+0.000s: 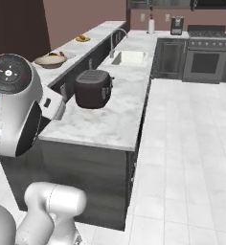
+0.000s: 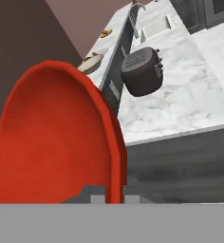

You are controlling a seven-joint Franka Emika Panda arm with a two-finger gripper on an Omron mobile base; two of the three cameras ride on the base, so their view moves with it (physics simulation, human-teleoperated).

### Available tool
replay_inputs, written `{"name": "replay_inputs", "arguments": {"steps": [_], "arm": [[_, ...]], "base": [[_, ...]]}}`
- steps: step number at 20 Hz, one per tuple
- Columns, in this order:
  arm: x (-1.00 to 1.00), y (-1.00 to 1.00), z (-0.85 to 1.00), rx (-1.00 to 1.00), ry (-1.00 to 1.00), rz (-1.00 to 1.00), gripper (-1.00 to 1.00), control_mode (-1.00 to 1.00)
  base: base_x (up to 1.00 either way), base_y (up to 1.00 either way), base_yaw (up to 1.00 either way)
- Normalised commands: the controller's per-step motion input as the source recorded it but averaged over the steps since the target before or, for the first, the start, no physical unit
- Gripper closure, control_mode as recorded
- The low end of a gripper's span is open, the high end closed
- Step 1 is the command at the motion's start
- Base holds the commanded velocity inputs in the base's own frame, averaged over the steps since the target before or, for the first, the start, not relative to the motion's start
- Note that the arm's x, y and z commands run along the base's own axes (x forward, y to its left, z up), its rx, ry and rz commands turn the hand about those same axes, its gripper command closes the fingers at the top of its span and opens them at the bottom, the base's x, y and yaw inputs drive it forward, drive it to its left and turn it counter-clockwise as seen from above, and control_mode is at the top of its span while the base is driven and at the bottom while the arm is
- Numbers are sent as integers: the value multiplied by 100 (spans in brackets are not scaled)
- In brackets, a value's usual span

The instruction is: Take the smaller bowl and place it next to the appetizer plate on the dining counter , and place the larger bowl next to the plate with cooked food.

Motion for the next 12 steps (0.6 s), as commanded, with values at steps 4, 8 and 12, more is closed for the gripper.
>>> {"name": "replay_inputs", "arguments": {"steps": [4,8,12], "arm": [[0,0,0,0,0,0,100,100],[0,0,0,0,0,0,100,100],[0,0,0,0,0,0,100,100]], "base": [[-1,100,0],[0,100,0],[0,100,-3]]}}
